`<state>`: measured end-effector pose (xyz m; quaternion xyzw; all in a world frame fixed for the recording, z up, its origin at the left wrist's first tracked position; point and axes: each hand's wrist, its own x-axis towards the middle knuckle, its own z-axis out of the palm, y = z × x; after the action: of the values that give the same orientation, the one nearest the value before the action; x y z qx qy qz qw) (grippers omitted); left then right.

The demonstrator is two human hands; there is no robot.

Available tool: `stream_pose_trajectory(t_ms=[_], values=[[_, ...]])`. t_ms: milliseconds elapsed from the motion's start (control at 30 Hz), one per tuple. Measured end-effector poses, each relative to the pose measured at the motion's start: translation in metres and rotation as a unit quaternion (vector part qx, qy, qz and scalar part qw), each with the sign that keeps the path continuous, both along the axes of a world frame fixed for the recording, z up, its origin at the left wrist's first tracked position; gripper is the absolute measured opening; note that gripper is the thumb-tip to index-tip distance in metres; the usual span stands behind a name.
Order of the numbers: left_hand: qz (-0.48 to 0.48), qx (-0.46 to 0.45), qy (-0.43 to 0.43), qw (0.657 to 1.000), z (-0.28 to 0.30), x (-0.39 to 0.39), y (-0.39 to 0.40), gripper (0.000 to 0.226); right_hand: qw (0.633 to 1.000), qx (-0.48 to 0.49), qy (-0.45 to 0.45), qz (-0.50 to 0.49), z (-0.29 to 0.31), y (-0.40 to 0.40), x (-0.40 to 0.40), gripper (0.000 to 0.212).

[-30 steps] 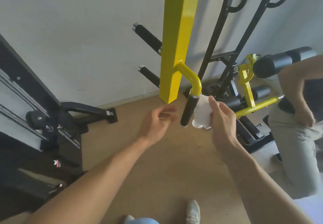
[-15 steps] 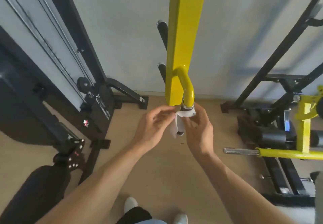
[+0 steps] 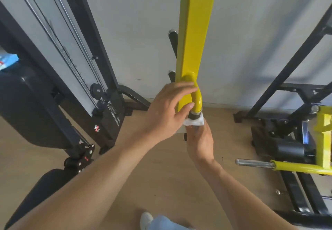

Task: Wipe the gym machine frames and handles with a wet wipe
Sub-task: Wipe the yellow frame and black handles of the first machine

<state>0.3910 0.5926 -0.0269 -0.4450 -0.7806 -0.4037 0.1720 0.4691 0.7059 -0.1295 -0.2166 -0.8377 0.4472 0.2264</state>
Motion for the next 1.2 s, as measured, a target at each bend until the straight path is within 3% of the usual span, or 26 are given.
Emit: stream_pose_trajectory(t_ms=[100, 267, 400, 500, 633, 733, 833, 933, 1033, 1200], values=[[-0.025, -0.111, 0.045, 0.992, 0.005, -0.015, 0.004, 0.044, 1.0, -0.011, -0.019, 0.01, 0.001, 0.002, 0.0, 0.018], [-0.025, -0.093, 0.025, 0.995, 0.001, -0.022, 0.005, 0.051, 0.997, 0.044, 0.055, -0.016, 0.019, 0.004, 0.001, 0.016], [-0.021, -0.079, 0.02, 0.996, -0.003, -0.021, 0.01, 0.051, 0.989, -0.118, 0.071, -0.051, 0.024, -0.009, 0.007, 0.027], [-0.027, -0.069, 0.021, 0.997, -0.005, -0.023, 0.011, 0.051, 0.968, -0.219, 0.075, -0.097, 0.026, -0.014, 0.008, 0.02], [-0.025, -0.054, 0.017, 0.998, -0.006, -0.024, 0.012, 0.05, 0.976, -0.171, 0.097, -0.094, 0.021, -0.012, 0.011, 0.007], [-0.029, -0.051, 0.016, 0.998, -0.009, -0.024, 0.013, 0.05, 0.976, -0.149, 0.106, -0.115, 0.021, -0.014, 0.007, 0.027], [-0.031, -0.043, 0.012, 0.999, -0.013, -0.025, 0.013, 0.052, 0.979, -0.137, 0.114, -0.098, 0.027, -0.011, 0.004, 0.022], [-0.031, -0.041, 0.012, 0.999, -0.014, -0.024, 0.014, 0.054, 0.991, -0.115, 0.049, -0.048, 0.014, -0.003, 0.008, 0.01], [-0.027, -0.036, 0.019, 0.999, -0.013, -0.026, 0.015, 0.054, 0.994, -0.106, -0.004, -0.036, 0.007, 0.0, 0.014, 0.011], [-0.027, -0.038, 0.005, 0.999, -0.014, -0.024, 0.016, 0.053, 0.988, -0.106, 0.098, -0.047, 0.034, 0.002, 0.005, 0.016]])
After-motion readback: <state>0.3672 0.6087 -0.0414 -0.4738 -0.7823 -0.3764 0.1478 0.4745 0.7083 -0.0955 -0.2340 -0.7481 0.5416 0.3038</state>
